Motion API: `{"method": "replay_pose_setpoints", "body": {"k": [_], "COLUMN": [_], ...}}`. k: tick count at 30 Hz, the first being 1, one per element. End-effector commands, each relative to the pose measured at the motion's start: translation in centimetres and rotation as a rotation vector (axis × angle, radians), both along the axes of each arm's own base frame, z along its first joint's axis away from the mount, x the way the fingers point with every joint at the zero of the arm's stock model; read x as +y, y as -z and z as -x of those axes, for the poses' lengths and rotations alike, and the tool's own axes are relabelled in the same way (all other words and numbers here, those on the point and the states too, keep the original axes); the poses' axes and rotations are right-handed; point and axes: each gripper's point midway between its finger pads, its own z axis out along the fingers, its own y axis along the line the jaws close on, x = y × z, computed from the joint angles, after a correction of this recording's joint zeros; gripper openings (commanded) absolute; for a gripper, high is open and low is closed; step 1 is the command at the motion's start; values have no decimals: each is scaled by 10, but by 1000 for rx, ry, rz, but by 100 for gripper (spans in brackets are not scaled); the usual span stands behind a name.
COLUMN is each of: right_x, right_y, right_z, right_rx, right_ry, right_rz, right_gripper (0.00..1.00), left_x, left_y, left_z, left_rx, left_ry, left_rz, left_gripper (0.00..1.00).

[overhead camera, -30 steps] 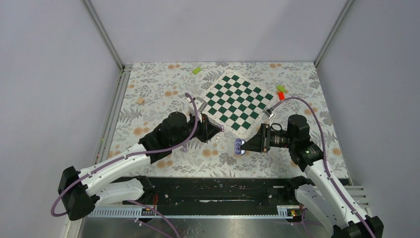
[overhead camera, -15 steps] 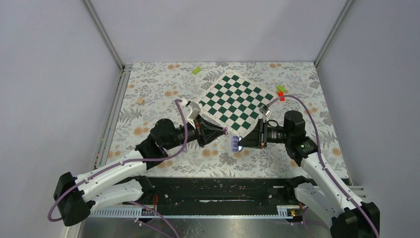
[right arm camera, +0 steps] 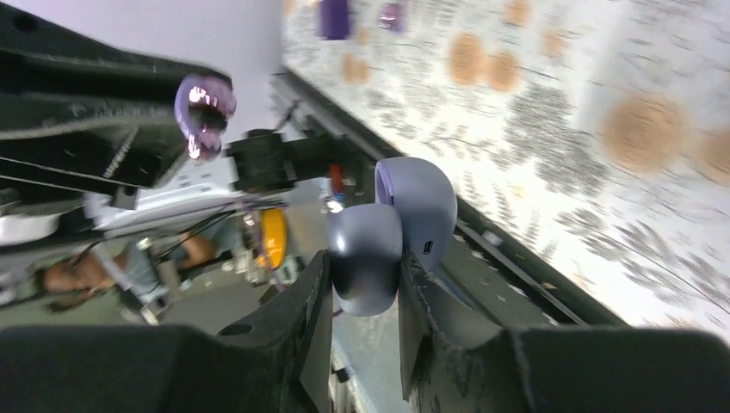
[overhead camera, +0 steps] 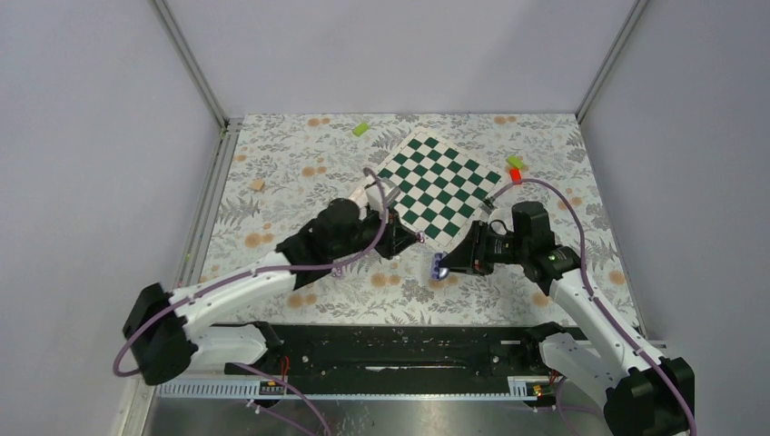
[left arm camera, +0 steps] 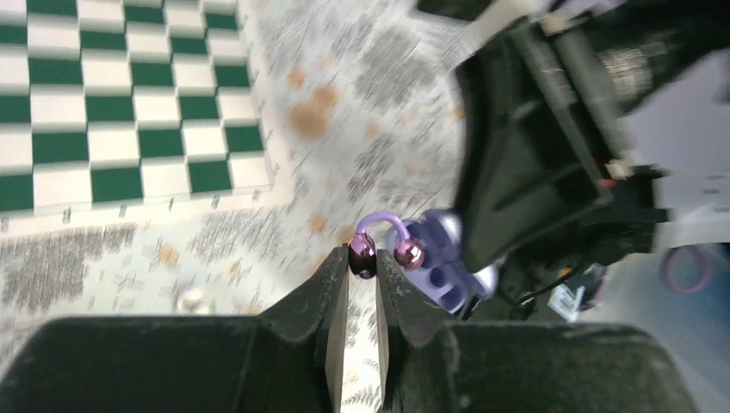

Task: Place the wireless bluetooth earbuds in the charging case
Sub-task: Place the left earbud at the corner of the board.

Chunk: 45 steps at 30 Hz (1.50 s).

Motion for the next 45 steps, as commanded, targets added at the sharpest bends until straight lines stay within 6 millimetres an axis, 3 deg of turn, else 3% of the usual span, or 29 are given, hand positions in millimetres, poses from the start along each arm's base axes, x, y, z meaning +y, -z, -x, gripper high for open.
{"method": "replay_pose_setpoints", "body": {"k": [1,4,7,14,17,22,25,30,35,38,42,45], "right_x": [-33,-39,-41,-42,-42,-43,-44,-45,-44,-43,-43,-42], "right_y": [45,52,53,53,53,54,55,56,54,52,51,51], "right_z": [9,10,10,8,8,11,12,14,13,12,13,13], "right_rx": [53,50,45,36,33,30,29,29,26,20,16,19], "right_ry": [66,82,95,96,94,93,95,95,92,89,85,78], "right_rz": [281,318,331,343,342,341,345,346,343,338,333,331], "right_gripper": [0,0,0,0,0,0,0,0,0,0,0,0], "left_x": [16,23,26,23,22,22,22,23,24,35,38,58], "left_y": [75,120,146,179,186,189,187,165,135,133,140,144], "left_z": [-17,-18,-13,0,-1,-4,-6,-5,-10,-3,25,33], "left_rx": [193,235,198,134,99,66,86,140,223,353,470,518], "left_ry": [-151,-204,-217,-129,-109,-83,-85,-128,-297,-412,-355,-440], "left_rz": [-271,-381,-487,-594,-635,-724,-776,-784,-680,-691,-735,-725], "left_gripper": [0,0,0,0,6,42,52,52,49,45,40,39]}}
